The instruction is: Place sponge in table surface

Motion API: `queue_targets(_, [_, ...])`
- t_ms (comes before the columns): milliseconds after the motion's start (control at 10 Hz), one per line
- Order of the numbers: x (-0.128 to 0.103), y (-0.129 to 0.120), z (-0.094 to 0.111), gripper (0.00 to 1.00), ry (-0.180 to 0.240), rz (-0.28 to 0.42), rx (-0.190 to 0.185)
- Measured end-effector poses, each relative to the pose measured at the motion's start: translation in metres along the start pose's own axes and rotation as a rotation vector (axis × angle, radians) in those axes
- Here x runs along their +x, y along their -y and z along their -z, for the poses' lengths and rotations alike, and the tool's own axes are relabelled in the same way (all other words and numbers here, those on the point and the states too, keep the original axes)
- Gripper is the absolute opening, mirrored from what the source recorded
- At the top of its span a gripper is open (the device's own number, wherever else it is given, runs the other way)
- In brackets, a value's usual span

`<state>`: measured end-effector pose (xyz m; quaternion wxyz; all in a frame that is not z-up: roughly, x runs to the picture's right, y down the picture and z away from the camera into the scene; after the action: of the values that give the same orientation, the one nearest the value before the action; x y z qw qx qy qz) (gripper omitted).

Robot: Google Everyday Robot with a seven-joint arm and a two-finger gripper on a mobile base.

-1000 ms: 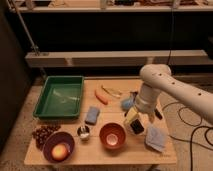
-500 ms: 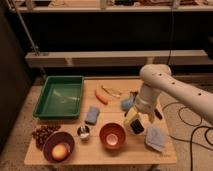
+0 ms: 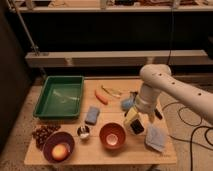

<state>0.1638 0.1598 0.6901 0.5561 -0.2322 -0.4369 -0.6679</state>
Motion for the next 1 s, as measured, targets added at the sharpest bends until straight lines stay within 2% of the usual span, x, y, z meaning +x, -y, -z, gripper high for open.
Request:
queue_targets(300, [0.000, -0.001, 0.001, 0.80, 0.003, -0.002, -0.003])
queue_targets(400, [0.002, 0.002, 0.003, 0.80, 0.001, -0.005, -0.017])
queue_targets(600, [0.016, 0.024, 0.022, 0.80, -0.014, -0.002, -0.050])
queue_targets(1000, [0.039, 0.064, 0.043, 0.80, -0.043, 0.004, -0.062])
